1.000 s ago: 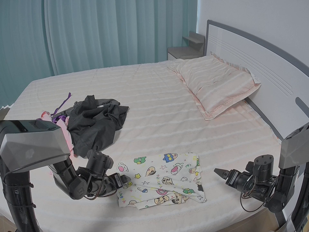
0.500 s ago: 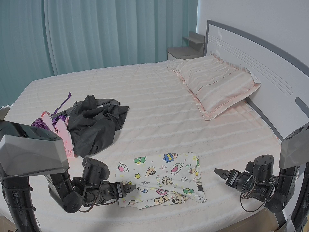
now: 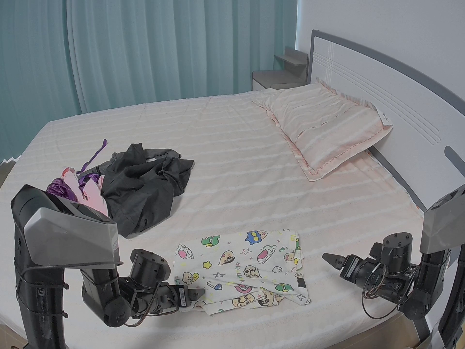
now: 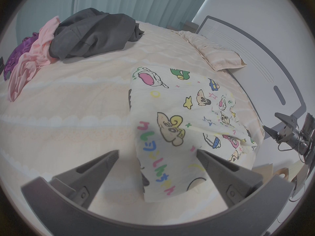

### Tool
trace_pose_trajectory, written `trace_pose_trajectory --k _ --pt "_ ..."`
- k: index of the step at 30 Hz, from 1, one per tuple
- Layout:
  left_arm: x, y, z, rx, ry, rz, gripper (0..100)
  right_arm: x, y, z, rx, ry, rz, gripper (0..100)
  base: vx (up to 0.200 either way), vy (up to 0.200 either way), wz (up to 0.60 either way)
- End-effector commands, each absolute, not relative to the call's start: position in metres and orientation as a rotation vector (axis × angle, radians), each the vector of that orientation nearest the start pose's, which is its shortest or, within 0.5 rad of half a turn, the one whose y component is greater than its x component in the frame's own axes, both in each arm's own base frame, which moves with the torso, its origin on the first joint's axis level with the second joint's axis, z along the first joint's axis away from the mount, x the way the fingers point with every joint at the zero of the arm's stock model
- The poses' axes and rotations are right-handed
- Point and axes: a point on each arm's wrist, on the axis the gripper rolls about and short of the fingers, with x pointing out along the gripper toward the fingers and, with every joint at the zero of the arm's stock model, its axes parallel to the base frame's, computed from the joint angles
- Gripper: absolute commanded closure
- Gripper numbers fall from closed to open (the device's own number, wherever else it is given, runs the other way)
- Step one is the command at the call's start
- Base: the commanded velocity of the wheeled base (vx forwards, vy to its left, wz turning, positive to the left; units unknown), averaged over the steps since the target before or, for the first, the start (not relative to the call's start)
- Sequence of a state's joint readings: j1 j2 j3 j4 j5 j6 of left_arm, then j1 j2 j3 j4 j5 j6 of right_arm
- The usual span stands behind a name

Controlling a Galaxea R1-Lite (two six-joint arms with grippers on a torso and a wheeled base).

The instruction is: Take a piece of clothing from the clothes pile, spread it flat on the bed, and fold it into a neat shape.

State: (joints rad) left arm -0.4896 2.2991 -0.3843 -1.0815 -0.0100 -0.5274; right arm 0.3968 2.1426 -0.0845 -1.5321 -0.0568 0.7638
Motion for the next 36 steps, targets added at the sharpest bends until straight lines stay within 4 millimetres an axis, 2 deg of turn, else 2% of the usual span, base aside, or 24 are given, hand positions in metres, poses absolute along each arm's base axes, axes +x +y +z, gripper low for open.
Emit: trace_pose_trajectory --k 1,9,14,23,27,28,33,36 --pt "0.253 -0.134 -0.049 -0.283 0.919 -0.236 100 0.218 0.09 0.011 0.621 0.61 0.119 0 0.0 0.0 0.0" --pt "0.244 -0.127 -0.049 -0.28 0.944 -0.21 100 0.218 0.09 0.01 0.617 0.617 0.117 0 0.0 0.0 0.0" --pt "0.23 -0.119 -0.038 -0.282 0.957 -0.212 100 0.218 0.09 0.009 0.617 0.619 0.116 0 0.0 0.0 0.0" --pt "0.228 -0.112 -0.04 -0.291 0.975 -0.192 100 0.219 0.09 0.005 0.608 0.632 0.108 0 0.0 0.0 0.0" --pt "0.229 -0.11 -0.04 -0.298 0.977 -0.191 100 0.225 0.089 0.007 0.6 0.602 0.114 0 0.0 0.0 0.0" --pt "0.229 -0.11 -0.04 -0.299 0.977 -0.191 0 0.226 0.089 0.008 0.598 0.6 0.114 0 0.0 0.0 0.0" --pt "0.229 -0.11 -0.037 -0.344 0.977 -0.19 0 0.259 0.094 0.014 0.543 0.522 0.167 0 0.0 0.0 0.0" --pt "0.232 -0.11 -0.026 -0.466 0.931 -0.188 0 0.281 0.101 0.015 0.489 0.557 0.218 0 0.0 0.0 0.0"
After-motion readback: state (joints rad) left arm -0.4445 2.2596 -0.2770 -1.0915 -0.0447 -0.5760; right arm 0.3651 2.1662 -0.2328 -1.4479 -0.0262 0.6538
